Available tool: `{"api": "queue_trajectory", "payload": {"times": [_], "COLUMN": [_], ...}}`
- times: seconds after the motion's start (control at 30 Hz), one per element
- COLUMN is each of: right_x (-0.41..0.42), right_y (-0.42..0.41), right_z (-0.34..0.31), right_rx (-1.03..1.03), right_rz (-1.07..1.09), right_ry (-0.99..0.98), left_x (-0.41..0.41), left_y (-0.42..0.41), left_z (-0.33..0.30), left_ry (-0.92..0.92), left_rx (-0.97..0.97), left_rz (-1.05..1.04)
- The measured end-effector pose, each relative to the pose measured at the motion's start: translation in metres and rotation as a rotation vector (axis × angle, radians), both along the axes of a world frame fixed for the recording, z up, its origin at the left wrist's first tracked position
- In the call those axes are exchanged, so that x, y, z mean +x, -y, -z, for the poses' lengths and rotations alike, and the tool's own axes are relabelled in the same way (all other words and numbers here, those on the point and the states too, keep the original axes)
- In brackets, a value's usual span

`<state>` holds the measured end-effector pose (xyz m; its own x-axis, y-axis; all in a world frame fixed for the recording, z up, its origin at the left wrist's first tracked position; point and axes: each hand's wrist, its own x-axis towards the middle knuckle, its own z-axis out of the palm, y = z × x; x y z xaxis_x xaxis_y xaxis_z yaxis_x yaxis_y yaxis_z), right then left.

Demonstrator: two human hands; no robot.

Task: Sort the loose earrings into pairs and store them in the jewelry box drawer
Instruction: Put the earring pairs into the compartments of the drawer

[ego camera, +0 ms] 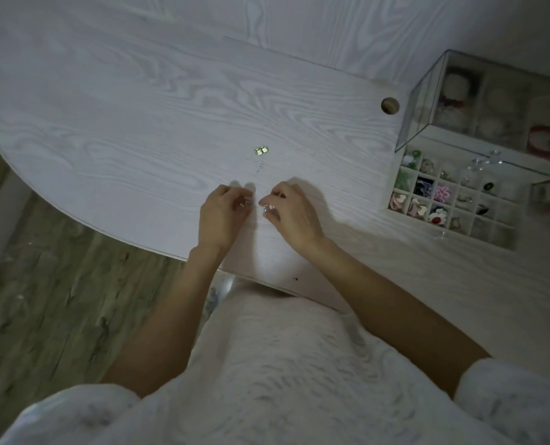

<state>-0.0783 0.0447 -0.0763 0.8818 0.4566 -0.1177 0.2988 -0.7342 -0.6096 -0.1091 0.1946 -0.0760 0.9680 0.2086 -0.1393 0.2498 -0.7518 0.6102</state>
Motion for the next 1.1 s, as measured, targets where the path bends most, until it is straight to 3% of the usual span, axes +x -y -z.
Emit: {"api": "queue_trajectory", "payload": {"times": [0.5, 0.8, 0.9, 1.1], "right_x": [0.005, -0.004, -0.018, -0.052], "right_y": [0.009, 0.059, 0.103, 0.22], "right_z": [0.007, -0.005, -0.014, -0.042], "right_rx": [-0.127, -0.248, -0.13, 0.047], "right_rz": [-0.083, -0.122, 0.038, 0.623], "right_ry": [0.123, 0.119, 0.073, 0.079], "left_x": [0.007, -0.003, -0.006, 0.017], "left_y": [-0.004, 0.022, 0.041, 0.108], "left_z": [-0.005, -0.014, -0.017, -0.022], "left_ry": [-0.059, -0.02, 0.014, 0.013], "left_rx": [0.064, -0.162, -0.186, -0.254], "left_rz": [0.122, 0.108, 0.16, 0.279]}}
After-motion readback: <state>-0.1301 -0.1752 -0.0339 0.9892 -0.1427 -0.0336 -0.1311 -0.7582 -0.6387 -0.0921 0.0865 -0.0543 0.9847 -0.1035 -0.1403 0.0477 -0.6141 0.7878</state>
